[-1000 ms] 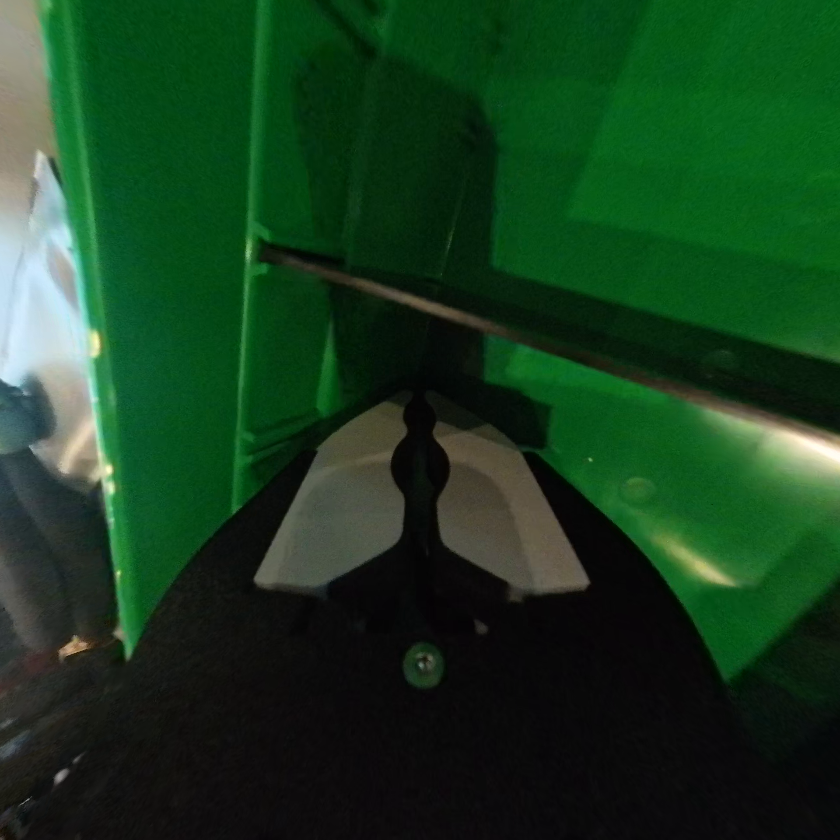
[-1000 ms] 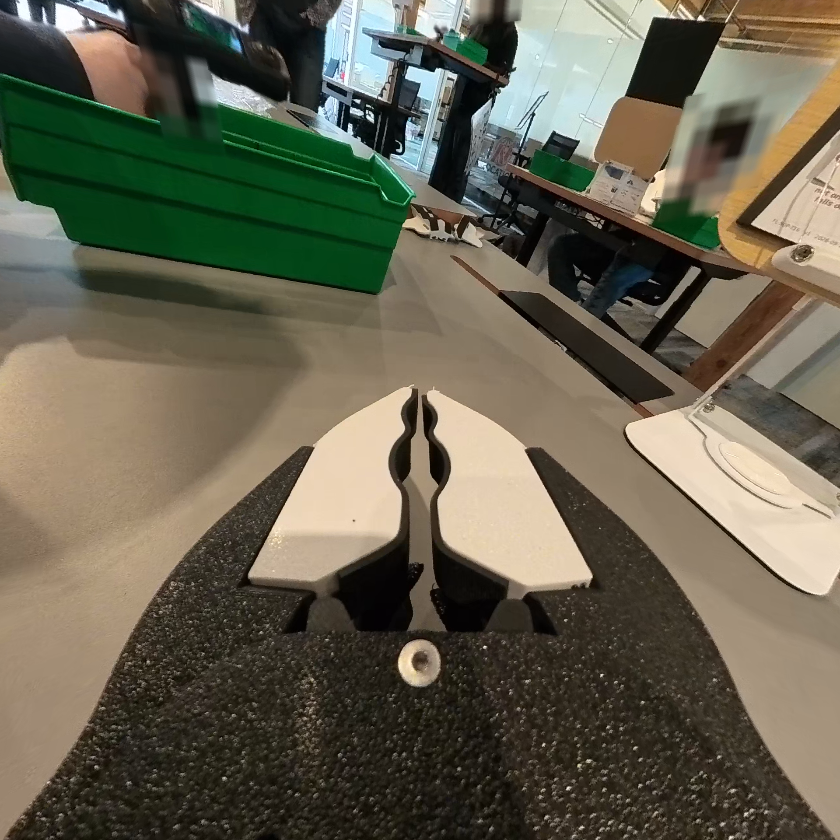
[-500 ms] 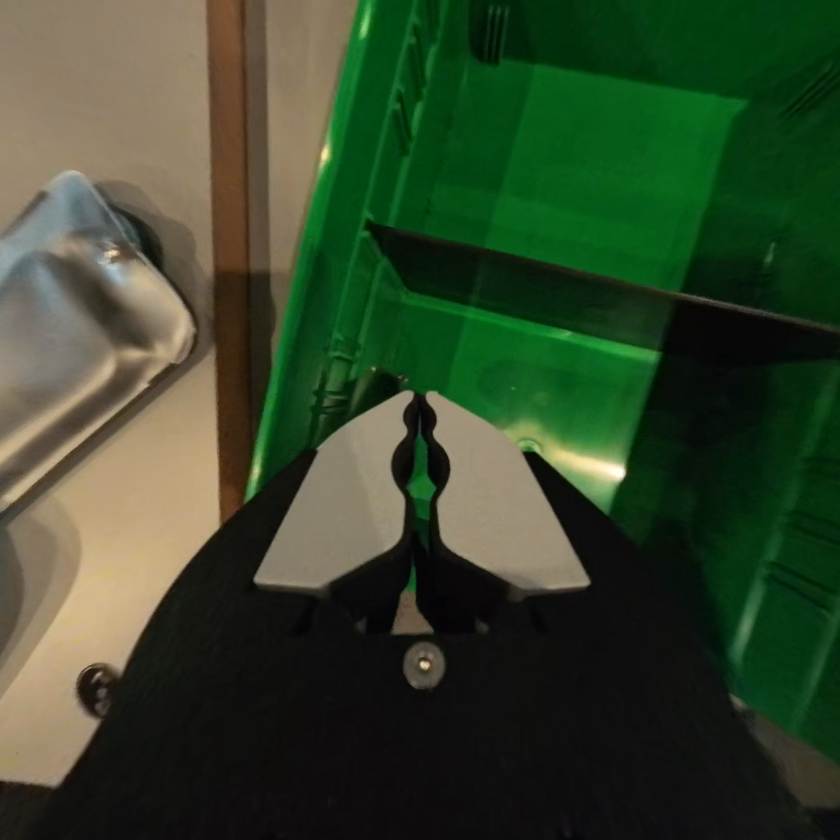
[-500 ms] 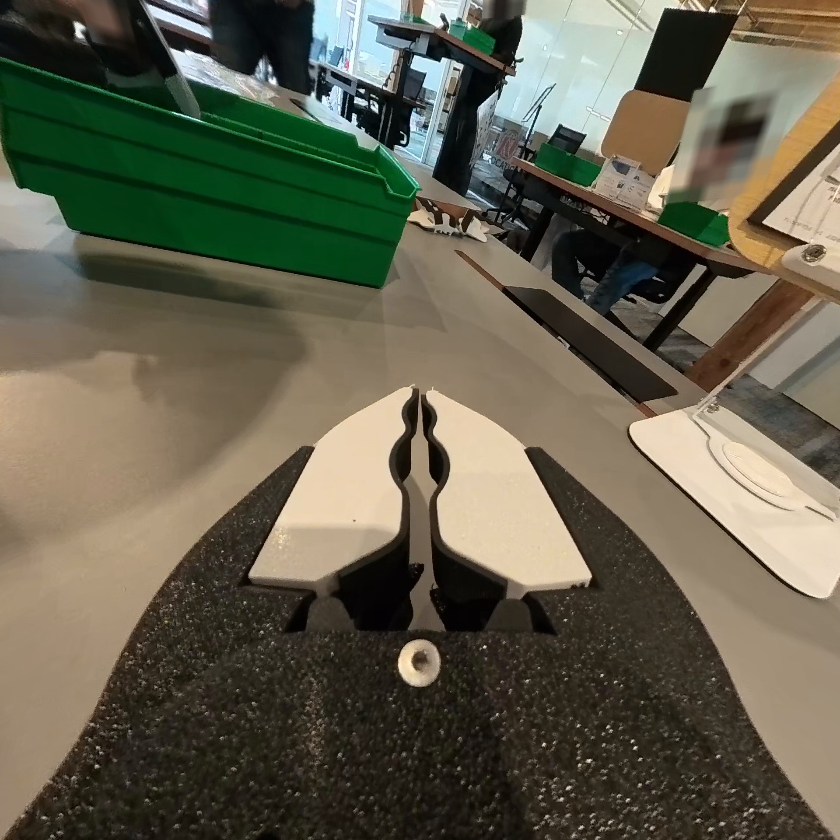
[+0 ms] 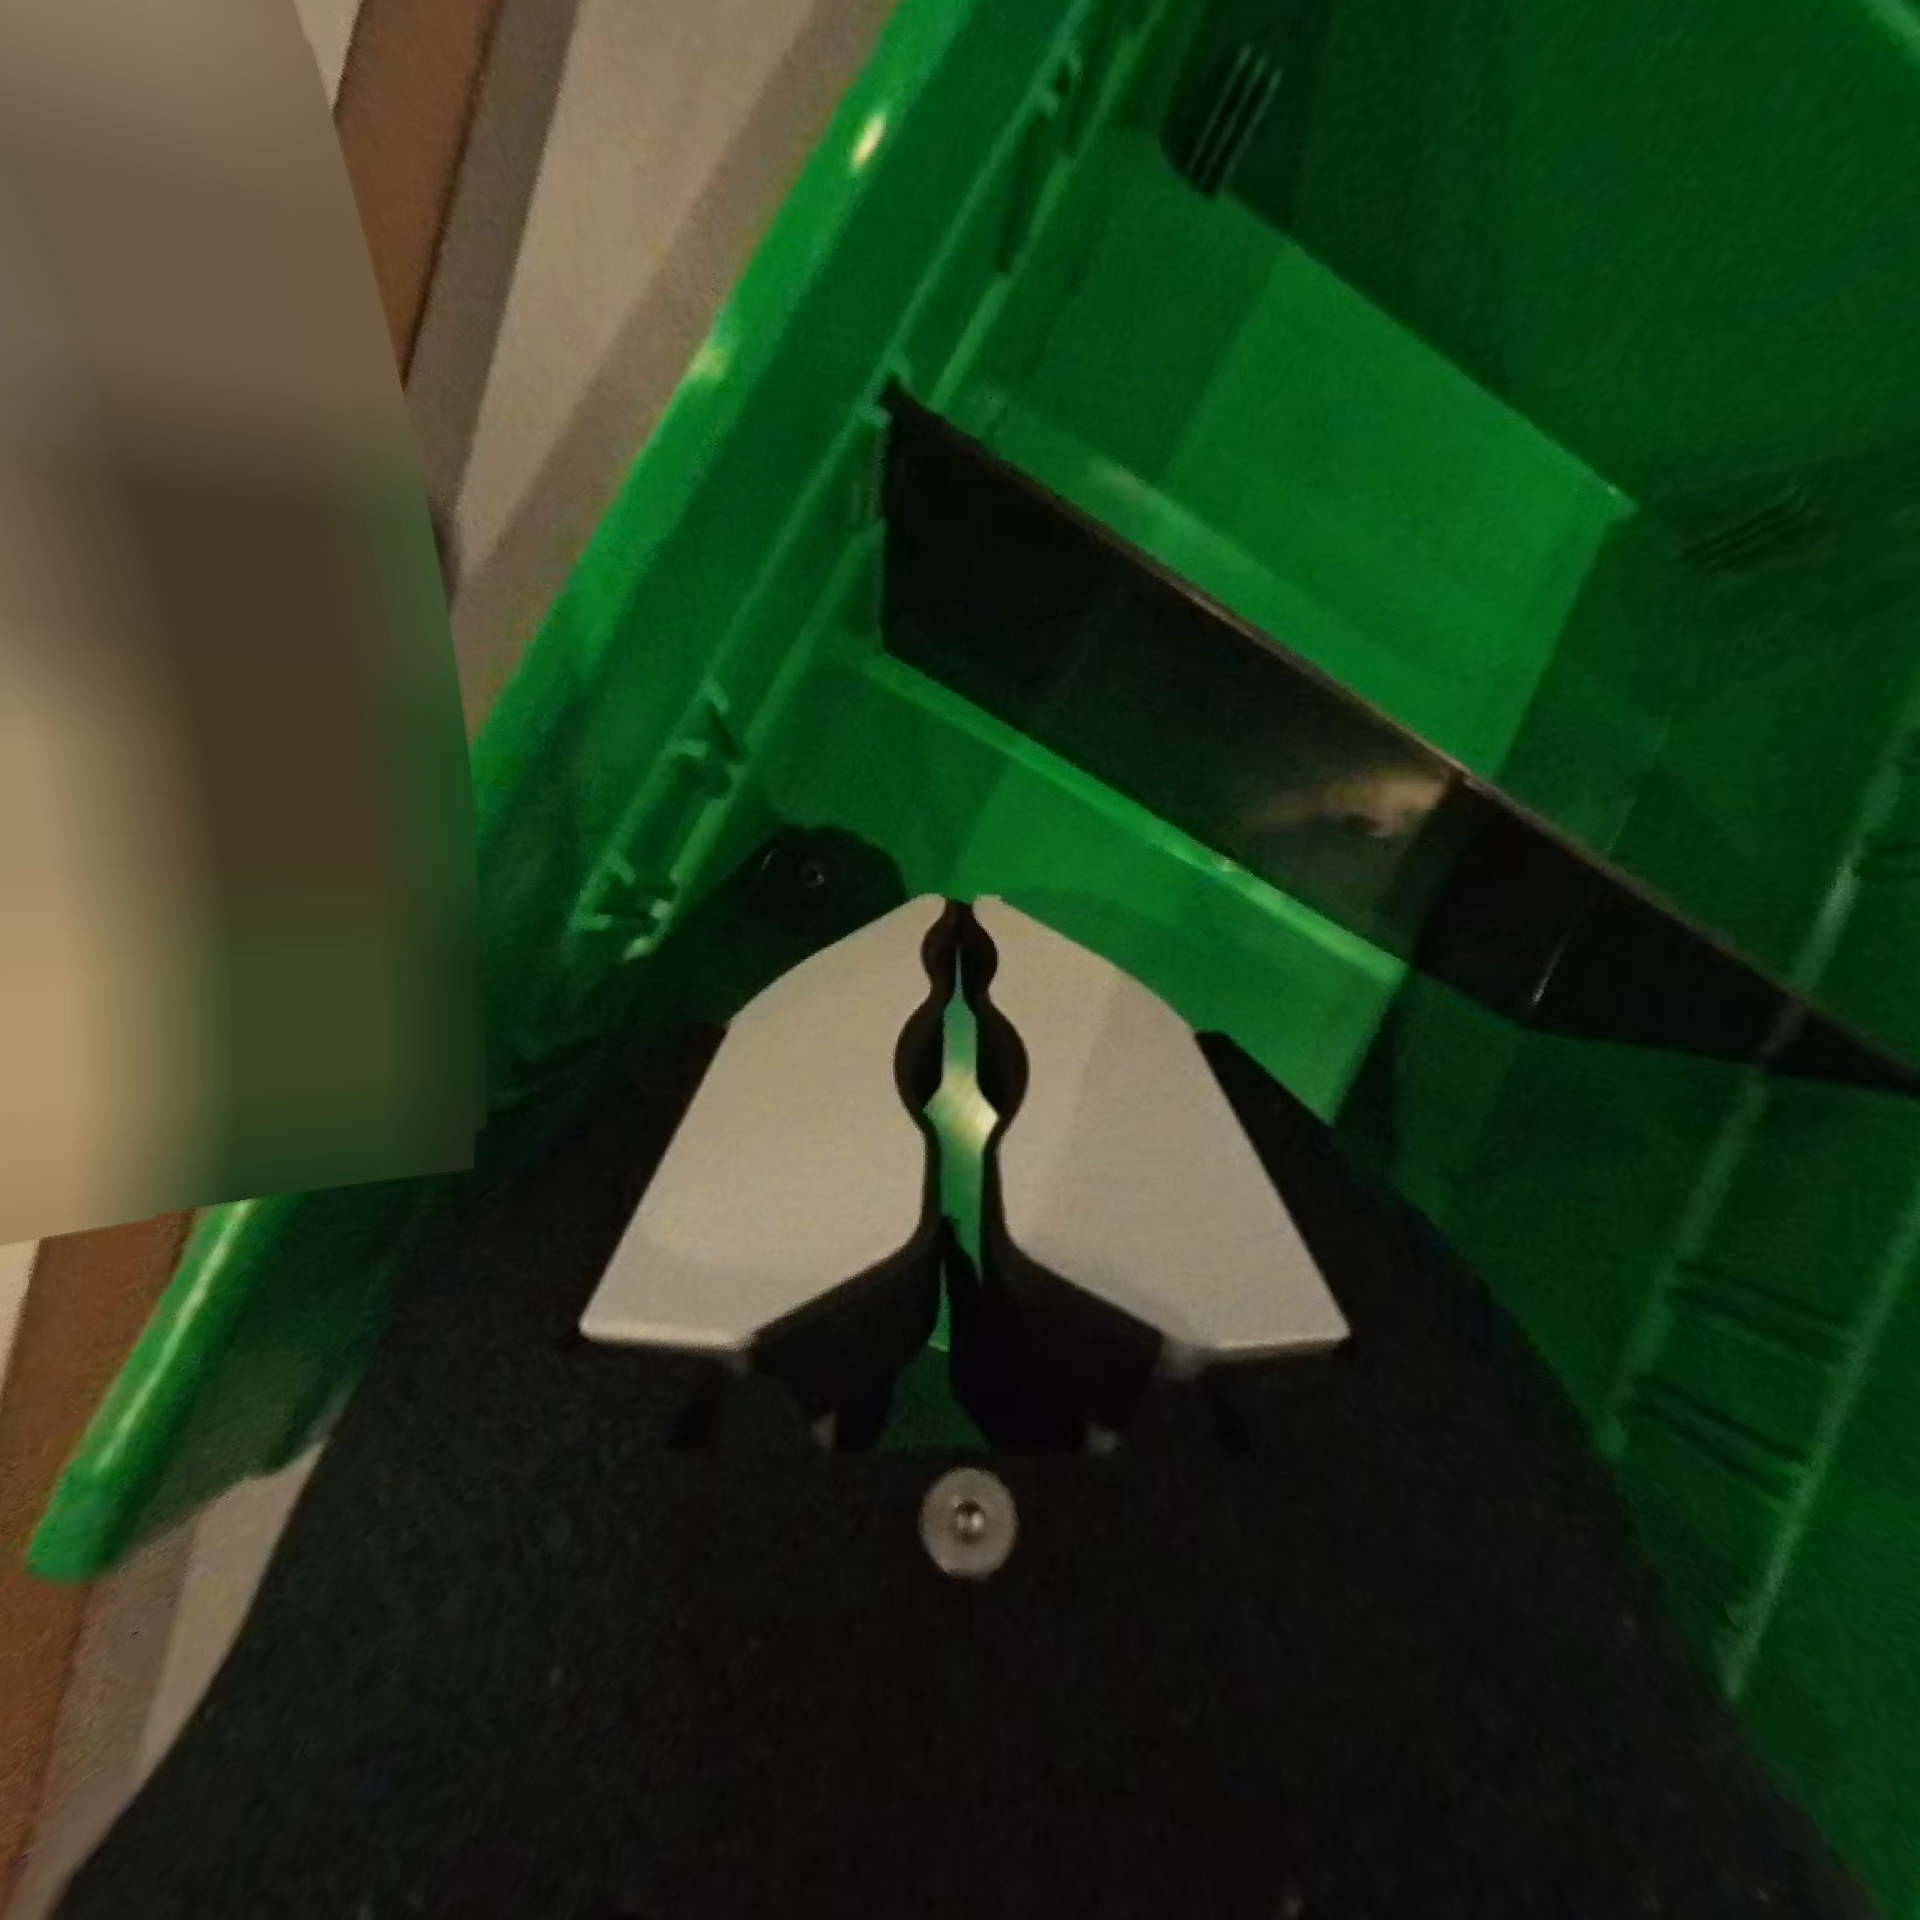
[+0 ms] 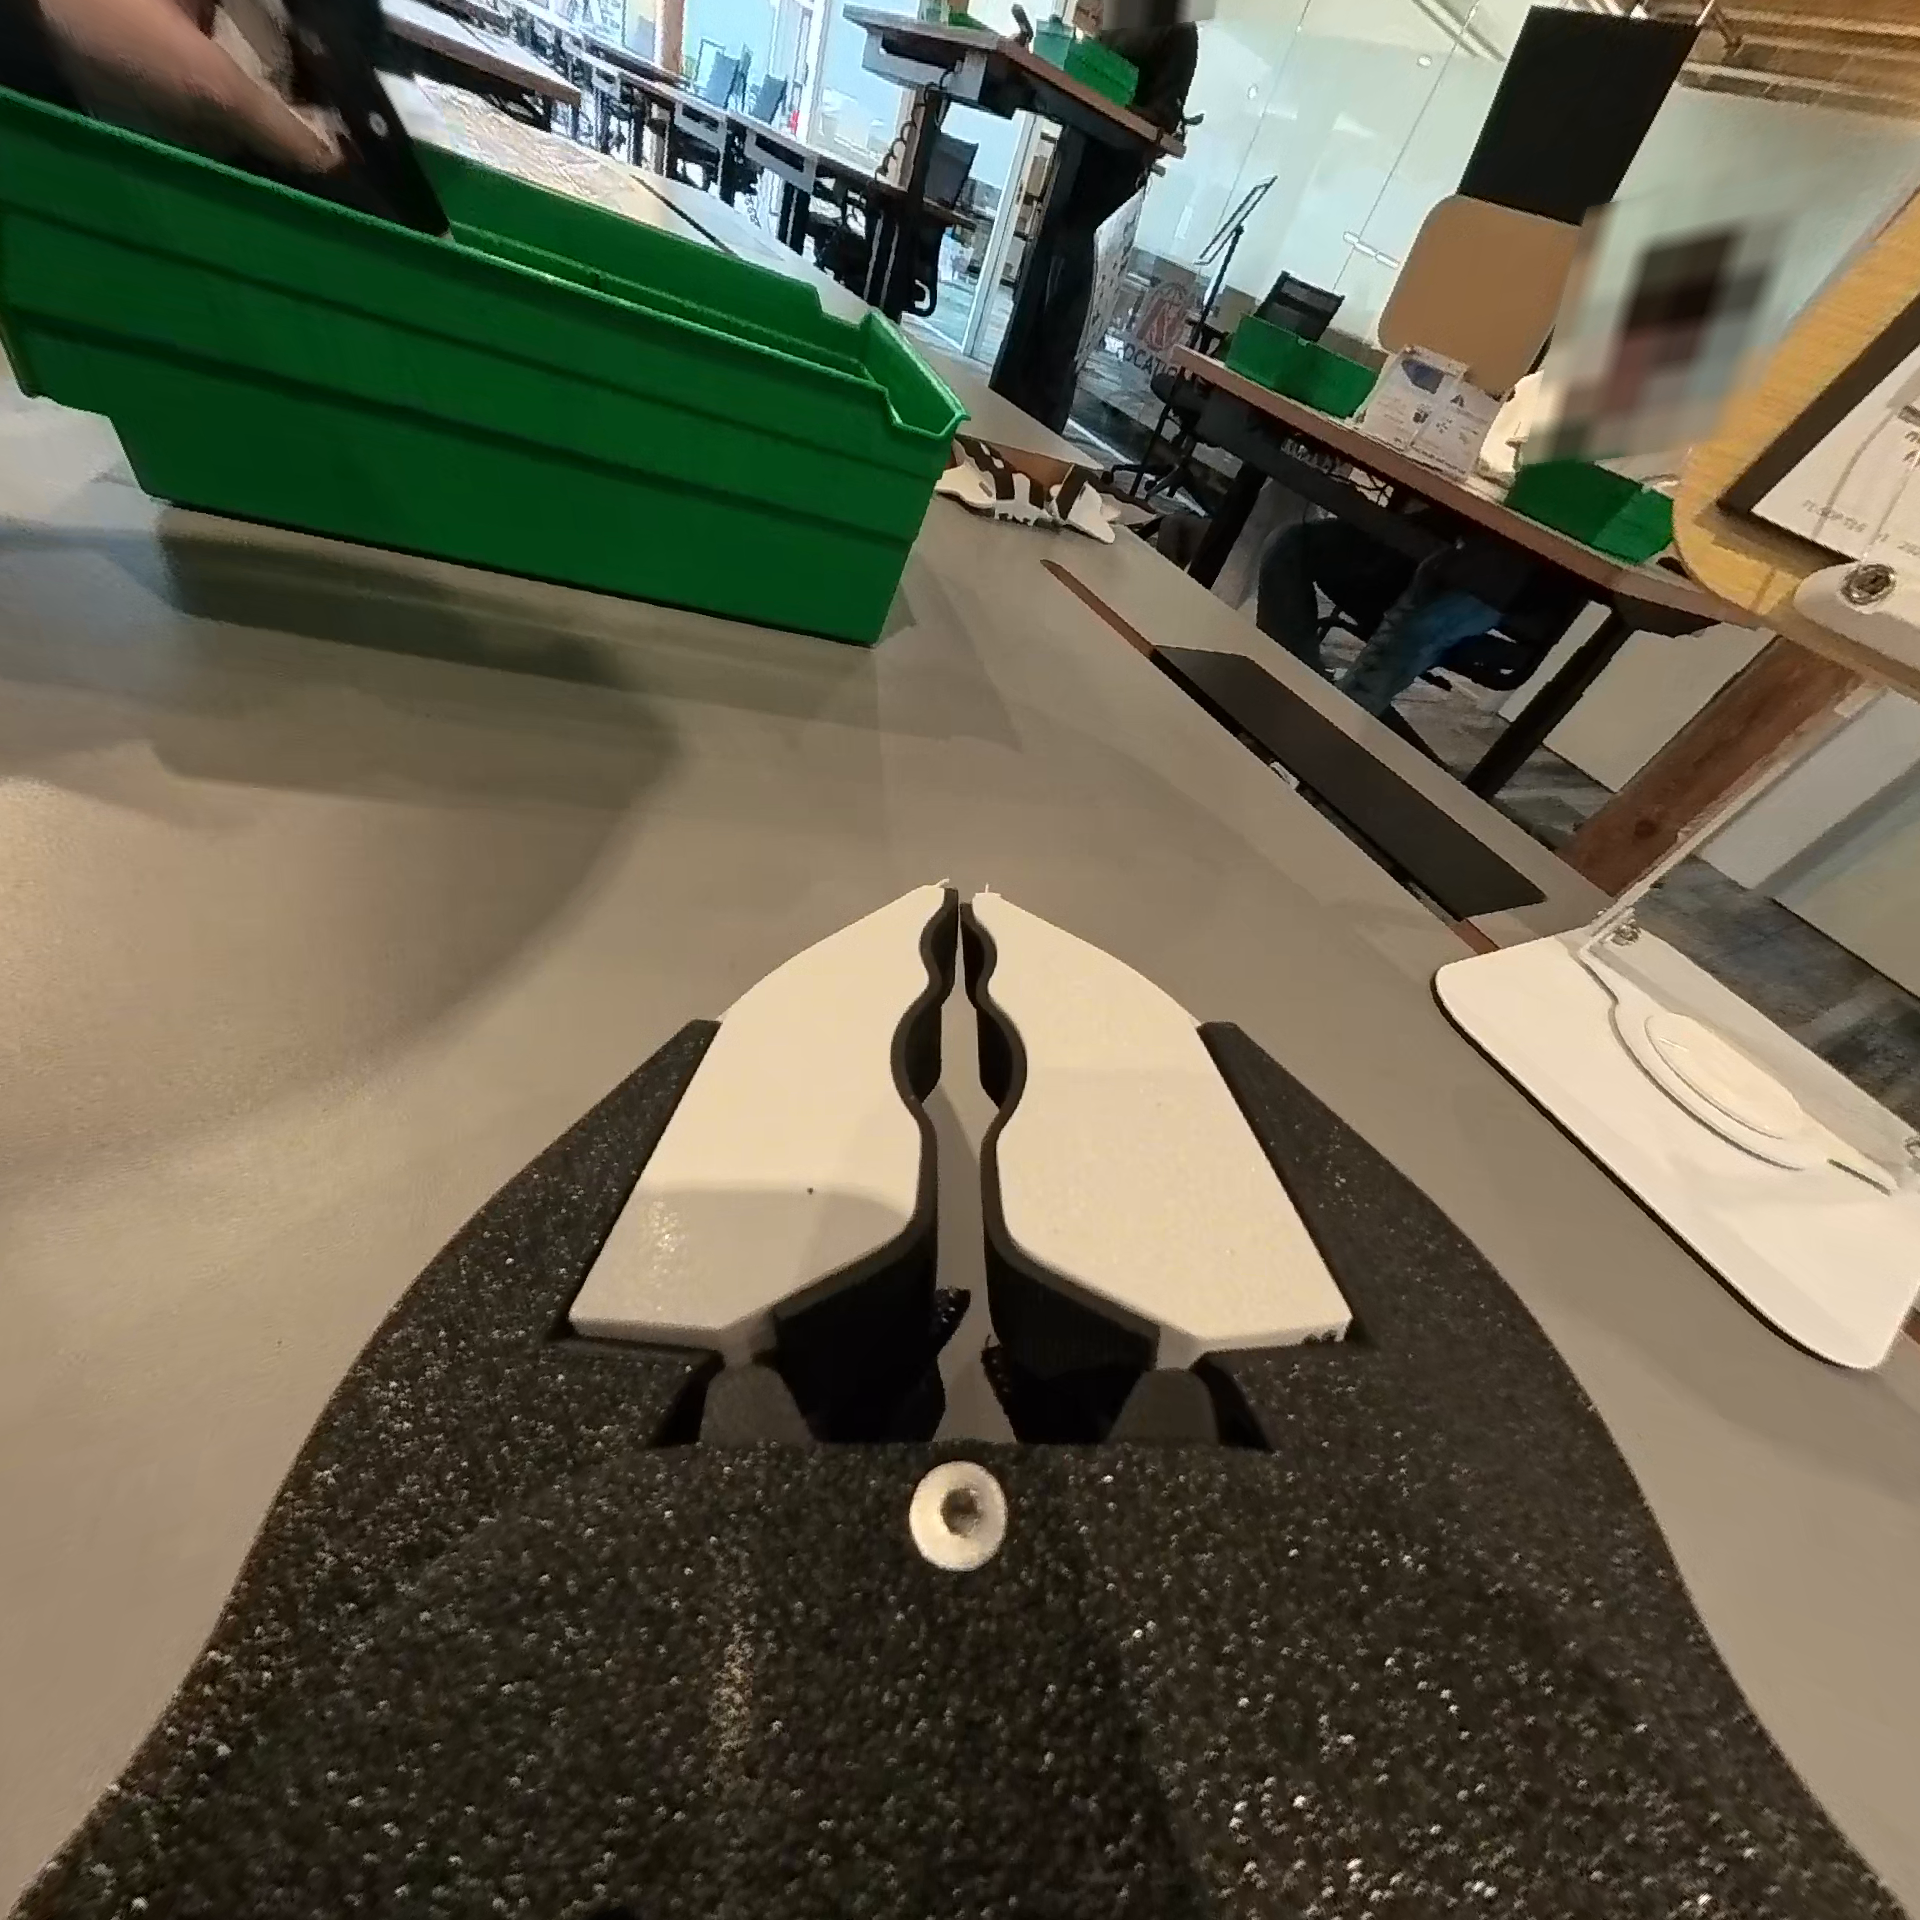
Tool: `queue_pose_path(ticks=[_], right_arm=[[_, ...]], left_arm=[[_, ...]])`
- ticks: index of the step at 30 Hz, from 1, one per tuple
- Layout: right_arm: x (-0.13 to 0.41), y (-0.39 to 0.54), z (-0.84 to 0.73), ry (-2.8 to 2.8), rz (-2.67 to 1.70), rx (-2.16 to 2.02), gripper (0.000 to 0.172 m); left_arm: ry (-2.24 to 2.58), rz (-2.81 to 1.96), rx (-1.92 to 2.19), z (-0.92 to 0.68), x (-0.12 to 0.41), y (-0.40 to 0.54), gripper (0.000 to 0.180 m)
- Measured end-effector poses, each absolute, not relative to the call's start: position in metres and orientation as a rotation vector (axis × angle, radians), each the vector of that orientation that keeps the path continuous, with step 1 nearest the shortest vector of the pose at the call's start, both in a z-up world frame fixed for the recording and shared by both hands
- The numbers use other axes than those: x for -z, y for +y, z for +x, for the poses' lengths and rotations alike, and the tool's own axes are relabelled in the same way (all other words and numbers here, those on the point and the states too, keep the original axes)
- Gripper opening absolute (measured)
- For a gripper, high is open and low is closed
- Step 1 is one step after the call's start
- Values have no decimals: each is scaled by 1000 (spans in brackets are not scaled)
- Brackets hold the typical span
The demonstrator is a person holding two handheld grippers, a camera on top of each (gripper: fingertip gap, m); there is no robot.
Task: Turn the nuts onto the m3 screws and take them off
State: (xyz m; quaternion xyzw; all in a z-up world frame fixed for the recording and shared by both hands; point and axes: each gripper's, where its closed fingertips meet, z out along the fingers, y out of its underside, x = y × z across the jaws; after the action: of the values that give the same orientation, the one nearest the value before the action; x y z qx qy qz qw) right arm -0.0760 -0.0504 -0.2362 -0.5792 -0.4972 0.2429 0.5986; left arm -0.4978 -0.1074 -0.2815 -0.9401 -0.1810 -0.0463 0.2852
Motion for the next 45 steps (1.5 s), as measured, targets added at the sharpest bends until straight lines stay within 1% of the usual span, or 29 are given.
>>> queue_pose_path(ticks=[7,11,14,24,32,38,45], right_arm=[[234,-51,-75,-1140,-1334,-568,0],[231,-53,-75,-1121,-1327,-600,0],[227,-56,-75,-1103,-1317,-644,0],[214,-58,-68,-1004,-1298,-788,0],[202,-53,-55,-870,-1296,-922,0],[200,-51,-52,-841,-1299,-951,1],[202,-53,-54,-857,-1299,-938,1]], left_arm=[[-702,-2570,-32,-511,295,-113,0],[-854,-2527,-21,-519,296,-112,13],[-935,-2491,21,-520,297,-110,19],[-1037,-2459,-34,-525,302,-110,18],[-1026,-2432,-148,-533,307,-106,16],[-1023,-2468,-231,-538,309,-110,2],[-966,-2486,-169,-533,309,-105,0]])
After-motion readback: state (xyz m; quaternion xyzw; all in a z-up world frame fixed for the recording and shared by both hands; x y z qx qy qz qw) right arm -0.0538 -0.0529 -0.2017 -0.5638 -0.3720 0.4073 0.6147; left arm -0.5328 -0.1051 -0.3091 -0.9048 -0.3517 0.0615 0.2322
